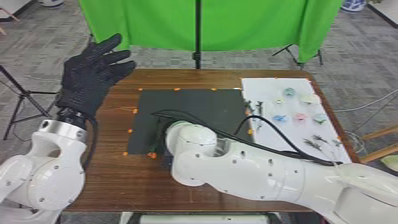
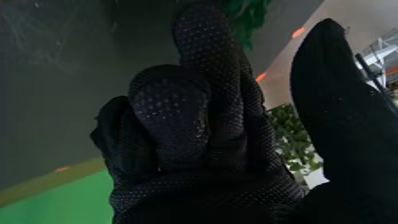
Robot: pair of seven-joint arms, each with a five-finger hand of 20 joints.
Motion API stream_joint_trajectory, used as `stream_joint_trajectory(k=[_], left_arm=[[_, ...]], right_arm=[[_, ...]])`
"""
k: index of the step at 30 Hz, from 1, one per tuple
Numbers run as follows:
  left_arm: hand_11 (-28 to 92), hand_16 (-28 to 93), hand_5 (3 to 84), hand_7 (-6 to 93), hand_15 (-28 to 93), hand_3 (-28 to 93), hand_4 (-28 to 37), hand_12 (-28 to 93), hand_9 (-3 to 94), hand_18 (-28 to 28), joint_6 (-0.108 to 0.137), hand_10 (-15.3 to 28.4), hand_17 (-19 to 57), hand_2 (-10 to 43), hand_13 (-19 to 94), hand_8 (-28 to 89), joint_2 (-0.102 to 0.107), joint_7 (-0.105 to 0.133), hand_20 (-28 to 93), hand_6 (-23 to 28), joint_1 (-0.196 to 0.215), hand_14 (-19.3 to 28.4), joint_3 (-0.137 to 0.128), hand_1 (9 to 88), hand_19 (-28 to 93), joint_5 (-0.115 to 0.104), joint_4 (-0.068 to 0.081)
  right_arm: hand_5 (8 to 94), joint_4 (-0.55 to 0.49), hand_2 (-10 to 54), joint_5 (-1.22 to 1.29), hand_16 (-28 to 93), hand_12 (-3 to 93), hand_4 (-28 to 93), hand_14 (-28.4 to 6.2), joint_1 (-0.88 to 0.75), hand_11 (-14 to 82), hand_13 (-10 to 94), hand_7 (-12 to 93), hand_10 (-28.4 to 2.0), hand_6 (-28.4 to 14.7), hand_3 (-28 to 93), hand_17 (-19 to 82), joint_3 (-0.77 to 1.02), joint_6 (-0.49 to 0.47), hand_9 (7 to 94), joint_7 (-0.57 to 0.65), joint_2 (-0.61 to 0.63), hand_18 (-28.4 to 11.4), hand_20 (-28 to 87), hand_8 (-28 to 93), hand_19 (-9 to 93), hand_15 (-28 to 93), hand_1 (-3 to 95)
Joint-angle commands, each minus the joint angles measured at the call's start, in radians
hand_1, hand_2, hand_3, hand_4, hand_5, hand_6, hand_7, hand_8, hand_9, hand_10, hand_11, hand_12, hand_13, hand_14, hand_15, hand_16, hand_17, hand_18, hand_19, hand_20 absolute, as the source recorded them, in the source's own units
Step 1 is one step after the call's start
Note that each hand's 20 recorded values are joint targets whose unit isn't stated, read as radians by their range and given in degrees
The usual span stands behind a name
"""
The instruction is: Arrange flowers
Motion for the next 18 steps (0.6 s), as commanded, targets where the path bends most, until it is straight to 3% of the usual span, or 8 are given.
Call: stream_joint_trajectory(k=[1, 3, 5, 6, 8, 13, 15, 18], left_arm=[[28, -12, 35.3, 13.1, 56, 76, -28.3, 10, 29.9, 24.9, 0.032, 20.0, -7.5, 11.3, 24, -9, 0.003, 0.034, 9, 9.9, 0.079, 27.4, -0.038, 21.1, 64, -0.002, -0.03], [28, -12, 35.3, 13.1, 55, 76, -28.3, 10, 29.9, 24.9, 0.054, 20.1, -7.5, 11.3, 24, -9, 0.01, 0.053, 9, 9.9, 0.126, 27.5, -0.067, 21.1, 64, -0.009, -0.05], [28, -12, 35.3, 13.2, 55, 76, -28.3, 10, 29.9, 24.8, 0.08, 20.1, -7.5, 11.3, 24, -9, 0.023, 0.093, 9, 9.9, 0.195, 27.4, -0.114, 21.0, 64, -0.017, -0.074], [28, -12, 35.3, 13.2, 55, 76, -28.3, 10, 30.0, 24.9, 0.077, 20.1, -7.5, 11.3, 24, -9, 0.021, 0.086, 9, 9.9, 0.204, 27.4, -0.123, 21.0, 64, -0.016, -0.075], [28, -12, 35.3, 13.2, 55, 76, -28.3, 10, 30.0, 24.8, 0.079, 20.1, -7.5, 11.3, 24, -9, 0.022, 0.102, 9, 9.9, 0.236, 27.5, -0.142, 21.0, 64, -0.024, -0.083], [28, -12, 35.3, 13.0, 55, 76, -28.3, 10, 30.0, 24.9, 0.085, 20.1, -7.5, 11.3, 24, -9, -0.013, 0.1, 9, 9.9, 0.308, 27.5, -0.185, 21.0, 64, -0.018, -0.102], [28, -12, 35.3, 13.1, 55, 76, -28.3, 10, 30.0, 24.9, 0.098, 20.0, -7.5, 11.2, 24, -9, -0.015, 0.12, 9, 9.9, 0.362, 27.4, -0.22, 21.0, 64, -0.02, -0.118], [28, -12, 35.3, 13.1, 55, 76, -28.3, 10, 30.1, 24.9, 0.098, 20.1, -7.5, 11.2, 24, -9, -0.031, 0.132, 9, 9.9, 0.395, 27.4, -0.23, 21.0, 64, -0.023, -0.125]], right_arm=[[67.6, -0.001, -7.3, -0.031, 18, 19.3, -28, -8.6, 0.066, 35.0, 78, 12, -13.4, -6.1, 73, 50, -0.041, 0.06, 83.2, -0.01, 0.019, -19.7, 49, -11, 93, 72, 37.9], [67.4, -0.004, -7.2, -0.052, 18, 19.2, -28, -8.6, 0.069, 35.1, 78, 12, -13.4, -6.0, 73, 50, -0.044, 0.062, 83.1, -0.022, 0.022, -19.6, 49, -11, 93, 72, 37.5], [67.0, -0.002, -7.1, -0.06, 18, 19.3, -28, -8.6, 0.101, 35.1, 78, 12, -13.4, -5.7, 73, 50, -0.067, 0.073, 83.0, -0.048, 0.025, -19.6, 49, -11, 93, 72, 37.4], [66.8, -0.008, -7.1, -0.067, 18, 19.2, -28, -8.6, 0.09, 35.2, 78, 12, -13.5, -5.5, 73, 50, -0.051, 0.069, 82.9, -0.047, 0.032, -19.6, 49, -11, 93, 72, 37.4], [66.5, -0.019, -7.0, -0.067, 18, 19.2, -28, -8.6, 0.11, 35.2, 78, 13, -13.5, -5.2, 73, 50, -0.064, 0.084, 82.8, -0.049, 0.054, -19.6, 49, -11, 93, 72, 37.0], [65.3, -0.083, -6.9, -0.101, 17, 18.5, -27, -9.6, 0.074, 33.8, 76, 13, -14.1, -5.2, 73, 48, -0.001, 0.097, 81.0, -0.064, 0.146, -20.3, 45, -11, 93, 70, 36.4], [65.6, -0.116, -6.8, -0.156, 17, 17.8, -27, -9.8, 0.035, 32.3, 76, 12, -14.4, -5.6, 73, 47, 0.052, 0.06, 80.6, -0.079, 0.182, -20.5, 43, -11, 93, 69, 36.1], [65.9, -0.179, -6.6, -0.188, 16, 17.0, -27, -10.7, -0.011, 29.3, 75, 12, -14.9, -6.0, 73, 46, 0.11, 0.07, 79.6, -0.068, 0.259, -20.6, 39, -11, 93, 67, 35.8]])
